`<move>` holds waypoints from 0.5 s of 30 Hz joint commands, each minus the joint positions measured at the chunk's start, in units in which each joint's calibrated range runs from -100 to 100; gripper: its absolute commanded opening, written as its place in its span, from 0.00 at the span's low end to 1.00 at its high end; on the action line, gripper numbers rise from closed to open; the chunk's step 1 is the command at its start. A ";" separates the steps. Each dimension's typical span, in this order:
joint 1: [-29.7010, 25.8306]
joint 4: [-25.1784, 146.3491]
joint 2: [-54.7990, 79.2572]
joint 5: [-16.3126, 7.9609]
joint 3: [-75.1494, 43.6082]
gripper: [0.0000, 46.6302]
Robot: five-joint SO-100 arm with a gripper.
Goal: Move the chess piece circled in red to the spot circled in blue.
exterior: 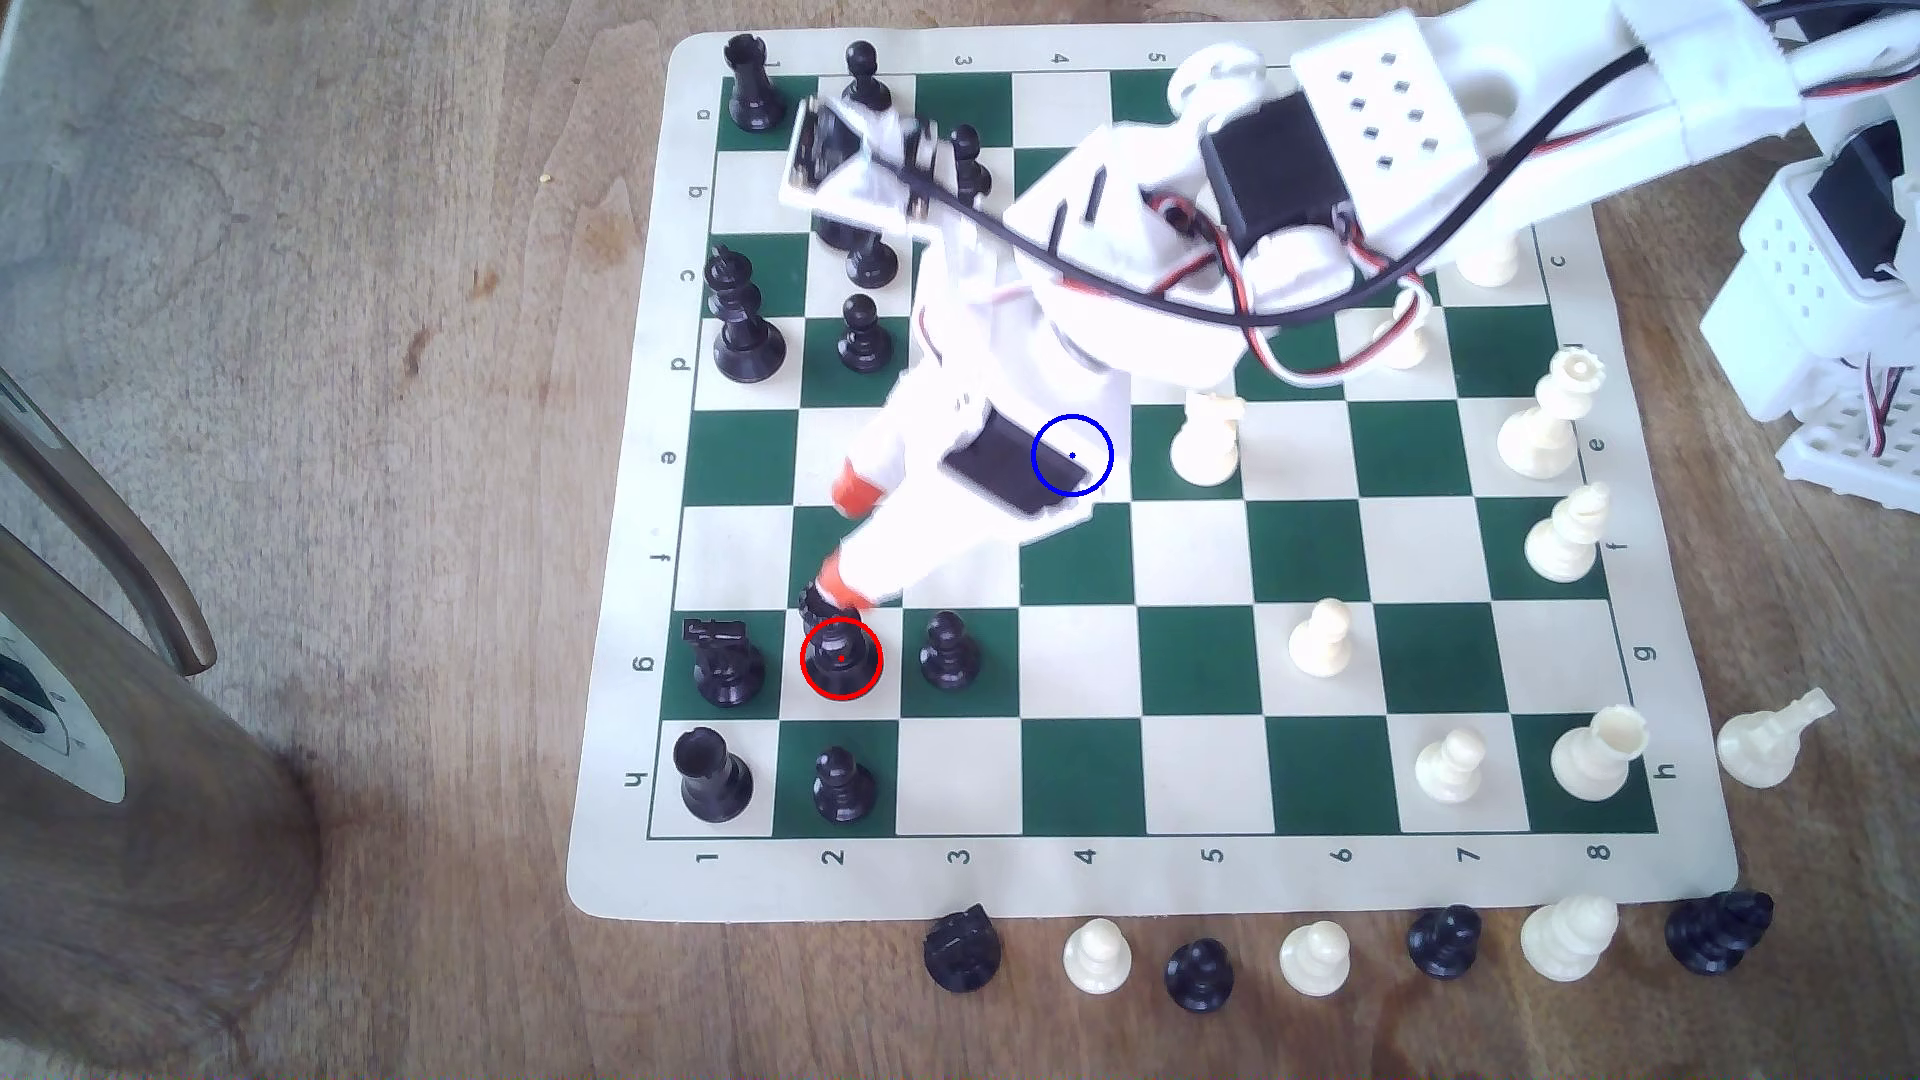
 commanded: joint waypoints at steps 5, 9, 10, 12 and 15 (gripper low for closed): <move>-1.06 0.42 -1.36 -0.78 -9.56 0.35; -0.67 0.83 -1.10 -0.83 -10.92 0.36; -0.51 0.83 -0.93 -0.83 -10.92 0.36; -0.28 0.50 0.00 -0.83 -11.01 0.36; -0.20 0.01 1.61 -0.83 -11.28 0.37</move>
